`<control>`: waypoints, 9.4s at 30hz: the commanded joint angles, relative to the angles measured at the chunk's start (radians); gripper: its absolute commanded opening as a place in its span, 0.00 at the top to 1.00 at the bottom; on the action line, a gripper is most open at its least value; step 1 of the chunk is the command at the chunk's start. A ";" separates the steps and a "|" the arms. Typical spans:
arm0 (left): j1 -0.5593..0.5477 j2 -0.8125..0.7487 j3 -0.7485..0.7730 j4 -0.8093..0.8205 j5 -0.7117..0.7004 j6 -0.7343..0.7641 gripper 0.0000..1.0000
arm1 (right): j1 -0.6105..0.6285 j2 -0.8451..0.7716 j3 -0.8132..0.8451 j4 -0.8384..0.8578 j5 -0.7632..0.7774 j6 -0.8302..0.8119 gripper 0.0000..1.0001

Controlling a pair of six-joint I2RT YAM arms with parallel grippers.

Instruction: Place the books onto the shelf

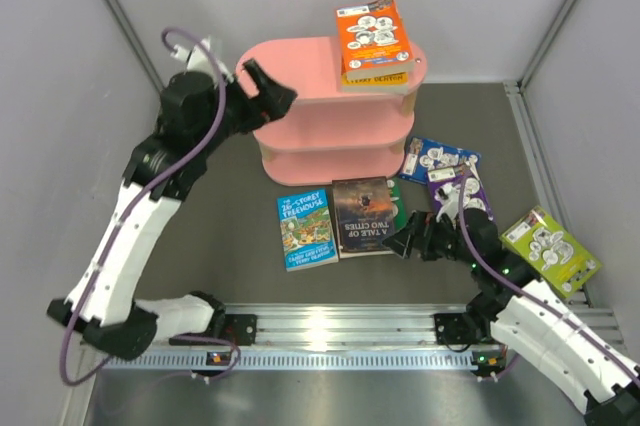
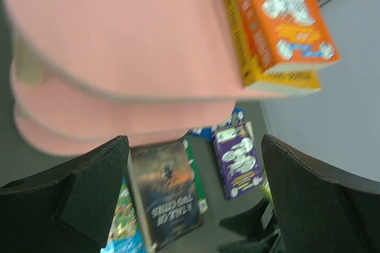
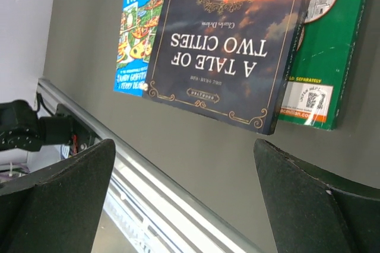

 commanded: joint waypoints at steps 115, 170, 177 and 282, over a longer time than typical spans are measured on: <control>-0.428 -0.174 -1.490 1.632 0.010 -0.615 0.11 | -0.067 0.174 -0.112 1.117 -0.299 0.799 1.00; -0.554 -0.312 -1.165 0.956 -0.437 -0.482 1.00 | -0.065 -0.253 -0.114 0.666 -0.147 0.727 0.79; -0.554 -0.315 -1.146 0.976 -0.451 -0.421 1.00 | -0.067 -0.208 0.007 0.527 -0.113 0.606 1.00; -0.381 -0.574 -1.031 0.586 -0.477 -0.152 0.11 | -0.068 0.768 0.597 0.082 0.881 0.558 0.00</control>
